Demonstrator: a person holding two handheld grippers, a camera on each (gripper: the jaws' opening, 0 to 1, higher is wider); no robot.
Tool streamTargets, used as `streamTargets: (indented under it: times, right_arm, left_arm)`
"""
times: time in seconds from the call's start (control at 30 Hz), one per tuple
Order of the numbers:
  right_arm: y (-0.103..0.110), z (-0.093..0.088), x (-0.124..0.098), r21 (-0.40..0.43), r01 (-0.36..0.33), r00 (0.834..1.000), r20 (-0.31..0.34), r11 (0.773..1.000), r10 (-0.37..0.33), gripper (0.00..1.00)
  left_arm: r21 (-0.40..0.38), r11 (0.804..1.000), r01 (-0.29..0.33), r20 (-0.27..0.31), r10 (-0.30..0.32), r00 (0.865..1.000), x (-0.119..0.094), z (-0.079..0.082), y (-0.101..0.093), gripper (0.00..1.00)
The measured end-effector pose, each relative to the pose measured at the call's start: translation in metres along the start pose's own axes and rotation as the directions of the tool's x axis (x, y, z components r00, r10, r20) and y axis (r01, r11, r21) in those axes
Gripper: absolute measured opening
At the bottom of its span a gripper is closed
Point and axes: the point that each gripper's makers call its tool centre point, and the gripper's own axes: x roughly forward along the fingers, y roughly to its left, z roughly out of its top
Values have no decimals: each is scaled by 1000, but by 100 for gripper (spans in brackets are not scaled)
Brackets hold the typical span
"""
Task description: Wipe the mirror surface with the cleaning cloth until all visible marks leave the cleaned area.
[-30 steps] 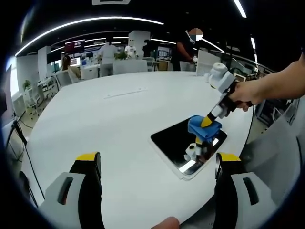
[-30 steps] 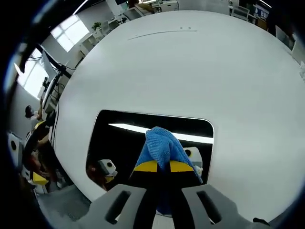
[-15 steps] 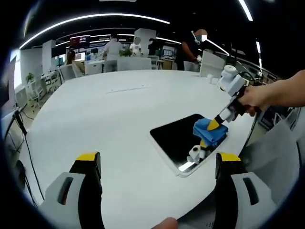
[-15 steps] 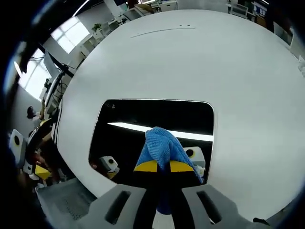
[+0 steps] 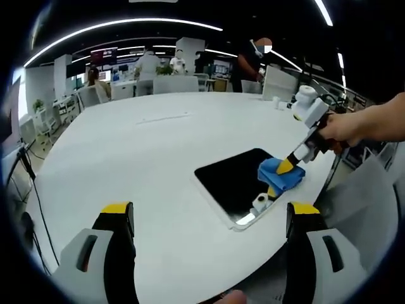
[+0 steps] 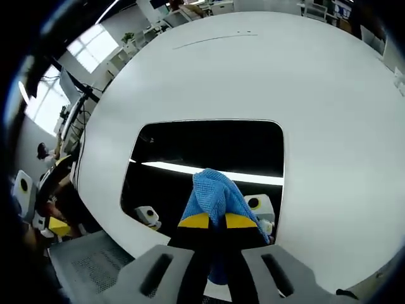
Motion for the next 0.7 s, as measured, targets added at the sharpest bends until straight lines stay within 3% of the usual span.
streamTargets:
  times: [0.7]
  right_arm:
    - [4, -18, -5, 29, -17, 1000, -11, 999, 17, 0]
  left_arm:
    - [20, 1000, 21, 3, -21, 1000, -6, 1, -4, 99]
